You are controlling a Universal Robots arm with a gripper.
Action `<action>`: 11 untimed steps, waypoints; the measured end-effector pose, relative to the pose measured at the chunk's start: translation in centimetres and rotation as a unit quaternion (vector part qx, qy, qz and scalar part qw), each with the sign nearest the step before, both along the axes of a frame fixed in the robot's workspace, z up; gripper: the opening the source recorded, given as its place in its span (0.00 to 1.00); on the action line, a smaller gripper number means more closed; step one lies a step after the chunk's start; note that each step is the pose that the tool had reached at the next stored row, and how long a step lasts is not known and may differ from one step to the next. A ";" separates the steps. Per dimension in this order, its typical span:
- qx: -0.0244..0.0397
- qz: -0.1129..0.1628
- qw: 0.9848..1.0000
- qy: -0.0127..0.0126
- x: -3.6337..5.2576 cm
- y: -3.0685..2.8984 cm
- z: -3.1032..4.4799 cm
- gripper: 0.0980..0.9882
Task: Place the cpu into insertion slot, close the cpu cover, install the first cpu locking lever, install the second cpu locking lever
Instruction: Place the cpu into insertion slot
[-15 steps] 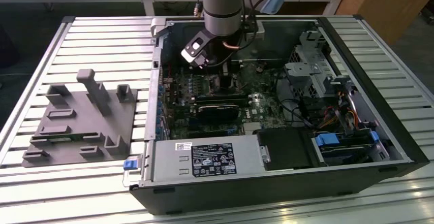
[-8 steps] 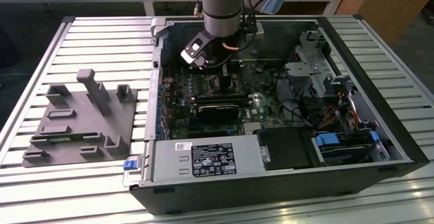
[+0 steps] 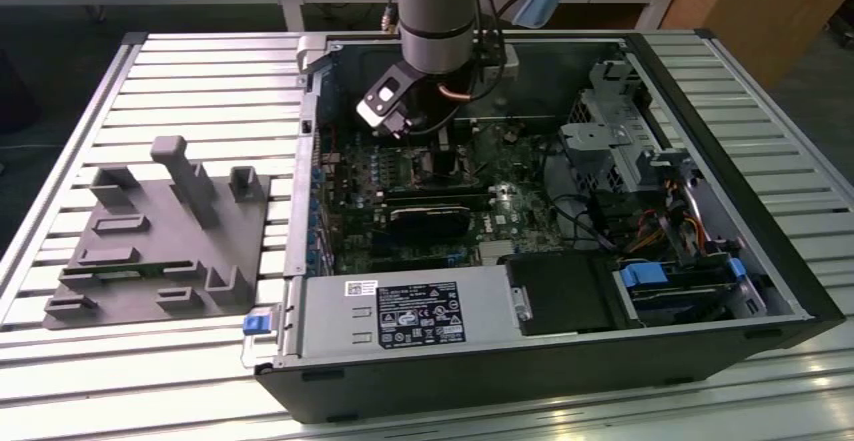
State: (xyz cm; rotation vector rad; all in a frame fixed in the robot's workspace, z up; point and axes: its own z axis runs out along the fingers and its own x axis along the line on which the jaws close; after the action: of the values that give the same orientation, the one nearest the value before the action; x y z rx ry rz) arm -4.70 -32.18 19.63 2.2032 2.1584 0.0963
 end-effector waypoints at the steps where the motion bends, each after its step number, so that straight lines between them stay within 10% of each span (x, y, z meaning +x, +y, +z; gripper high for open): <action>1: 0.000 0.000 1.000 0.000 0.00 0.00 -0.04 0.49; 11: 0.000 0.003 1.000 0.000 0.15 0.02 -0.22 0.49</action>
State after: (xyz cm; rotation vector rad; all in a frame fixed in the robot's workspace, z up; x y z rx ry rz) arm -4.54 -32.16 19.41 2.1966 2.1657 0.0971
